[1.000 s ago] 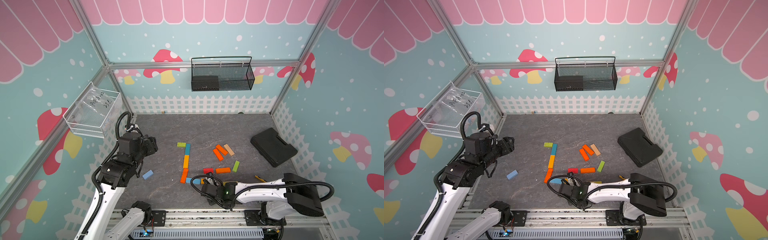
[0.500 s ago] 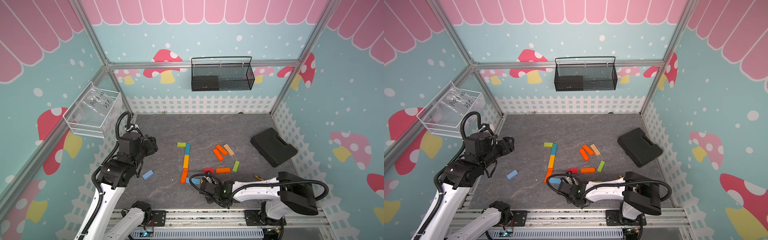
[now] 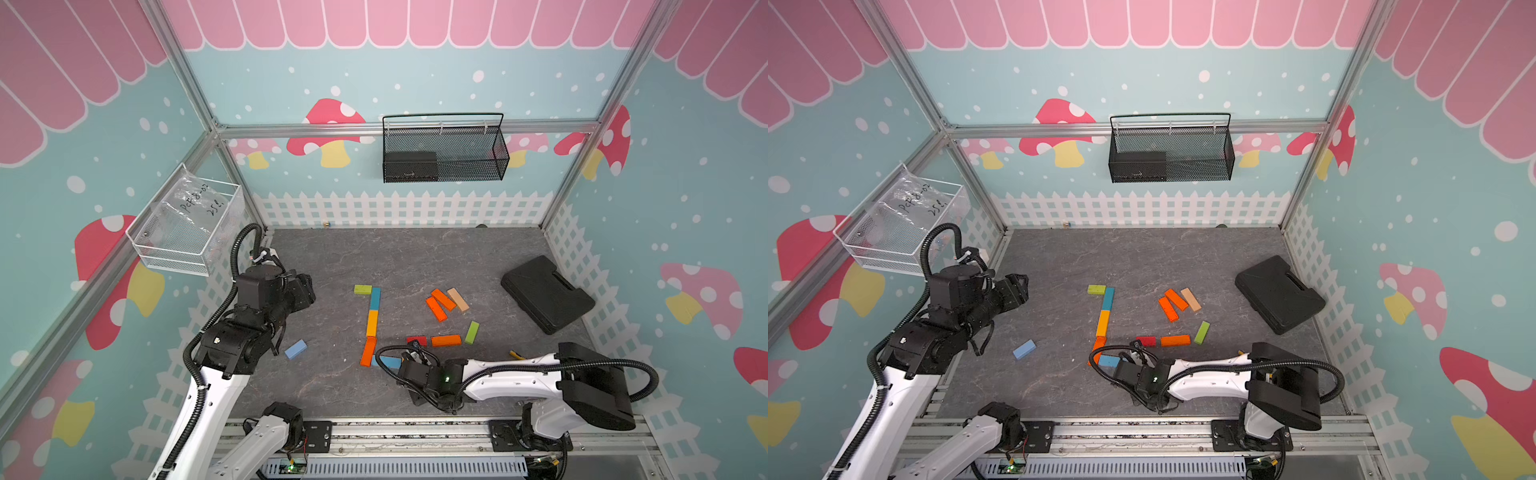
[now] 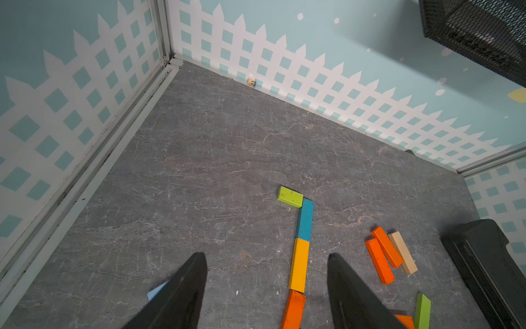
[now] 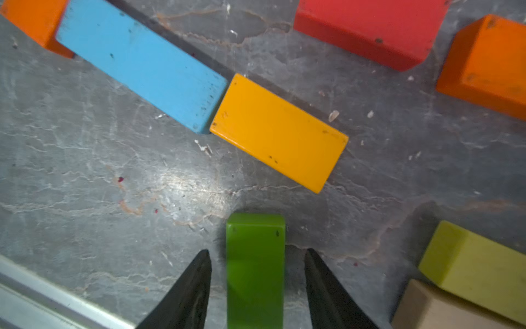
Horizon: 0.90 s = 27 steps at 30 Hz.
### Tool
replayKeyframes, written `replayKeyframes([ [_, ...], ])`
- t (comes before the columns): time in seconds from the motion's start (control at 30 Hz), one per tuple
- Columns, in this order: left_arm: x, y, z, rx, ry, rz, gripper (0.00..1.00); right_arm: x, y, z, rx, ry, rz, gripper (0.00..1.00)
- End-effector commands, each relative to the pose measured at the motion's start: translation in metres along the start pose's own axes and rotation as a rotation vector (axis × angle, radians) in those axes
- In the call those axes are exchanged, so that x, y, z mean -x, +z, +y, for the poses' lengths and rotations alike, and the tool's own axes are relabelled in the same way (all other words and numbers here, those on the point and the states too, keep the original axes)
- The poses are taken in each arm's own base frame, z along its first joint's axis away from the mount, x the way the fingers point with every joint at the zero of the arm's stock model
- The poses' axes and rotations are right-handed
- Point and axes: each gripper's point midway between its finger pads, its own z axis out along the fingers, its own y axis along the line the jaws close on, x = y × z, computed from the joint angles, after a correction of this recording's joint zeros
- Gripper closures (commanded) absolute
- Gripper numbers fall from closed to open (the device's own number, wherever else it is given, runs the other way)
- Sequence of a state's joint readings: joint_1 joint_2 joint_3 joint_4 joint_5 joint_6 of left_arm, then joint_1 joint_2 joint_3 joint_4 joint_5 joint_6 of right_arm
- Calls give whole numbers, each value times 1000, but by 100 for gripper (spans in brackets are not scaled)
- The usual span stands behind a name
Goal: Assemble a giraffe with building blocks
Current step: Assemble the building block at the center of the board.
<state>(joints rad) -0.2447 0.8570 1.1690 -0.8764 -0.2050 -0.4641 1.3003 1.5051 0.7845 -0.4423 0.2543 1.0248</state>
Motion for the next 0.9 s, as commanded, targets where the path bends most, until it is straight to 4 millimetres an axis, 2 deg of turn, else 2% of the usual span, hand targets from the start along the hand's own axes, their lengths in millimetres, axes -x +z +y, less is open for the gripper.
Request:
replayKeyframes([
  [0.0,2,-2,0,-6,5,-16,30,1,-15,-6,-4,15,9,44],
  [0.2,6,-5,0,-6,11,-26,30,-6,-16,1,26,-10,61,45],
  [0.43,5,-4,0,-7,11,-21,30,-17,2,9,32,-29,126,51],
  [0.73,4,-6,1,-3,14,-22,30,-14,11,-3,-9,22,140,59],
  [0.87,4,-5,1,-2,15,-22,30,-11,12,-6,-16,41,138,70],
])
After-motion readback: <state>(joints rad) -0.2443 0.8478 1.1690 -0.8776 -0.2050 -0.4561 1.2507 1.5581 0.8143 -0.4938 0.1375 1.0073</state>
